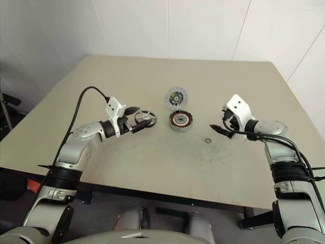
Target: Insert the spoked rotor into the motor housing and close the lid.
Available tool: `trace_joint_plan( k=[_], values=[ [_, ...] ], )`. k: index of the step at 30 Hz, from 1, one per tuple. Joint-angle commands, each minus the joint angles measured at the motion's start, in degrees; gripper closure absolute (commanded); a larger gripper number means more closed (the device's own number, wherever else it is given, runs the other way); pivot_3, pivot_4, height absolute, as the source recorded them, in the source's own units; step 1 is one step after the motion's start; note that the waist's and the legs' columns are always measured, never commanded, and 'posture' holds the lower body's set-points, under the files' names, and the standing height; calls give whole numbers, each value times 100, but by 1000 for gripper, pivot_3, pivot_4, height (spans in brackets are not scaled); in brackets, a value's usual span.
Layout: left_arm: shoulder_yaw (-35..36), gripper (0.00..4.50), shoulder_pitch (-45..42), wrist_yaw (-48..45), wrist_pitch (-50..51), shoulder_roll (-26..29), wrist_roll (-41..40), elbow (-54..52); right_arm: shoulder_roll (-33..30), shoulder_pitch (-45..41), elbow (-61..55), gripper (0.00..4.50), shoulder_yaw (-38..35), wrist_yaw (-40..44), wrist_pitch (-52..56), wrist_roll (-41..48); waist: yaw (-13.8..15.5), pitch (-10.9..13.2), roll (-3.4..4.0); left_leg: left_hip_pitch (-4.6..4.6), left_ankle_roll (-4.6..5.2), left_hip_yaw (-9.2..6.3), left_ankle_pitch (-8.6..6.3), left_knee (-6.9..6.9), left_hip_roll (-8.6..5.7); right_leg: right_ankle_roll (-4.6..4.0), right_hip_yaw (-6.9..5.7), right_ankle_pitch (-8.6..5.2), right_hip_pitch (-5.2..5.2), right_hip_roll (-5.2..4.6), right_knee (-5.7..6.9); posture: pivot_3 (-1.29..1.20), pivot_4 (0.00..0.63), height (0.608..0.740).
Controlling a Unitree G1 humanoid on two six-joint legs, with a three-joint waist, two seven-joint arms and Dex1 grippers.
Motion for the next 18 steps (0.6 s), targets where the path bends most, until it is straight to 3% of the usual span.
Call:
trace_joint_plan(
  k=[1,15,18],
  values=[
    [83,0,-97,-29,-146,-4,-53,-93,-79,-82,-227,23,-223,-7,3,139,0,0,0,0,0,0,0,0,0,0,0,0,0,0,1,0,0,740],
    [86,0,-107,-73,-225,-43,-51,4,-114,-36,-283,23,-286,-47,109,161,1,0,0,0,0,0,0,1,0,0,0,0,0,0,3,0,0,740],
    [120,0,-187,-96,-210,-12,-72,35,-270,345,-899,23,-233,465,581,467,20,0,0,0,0,-1,0,1,0,0,0,0,0,0,3,0,0,740]
  ],
)
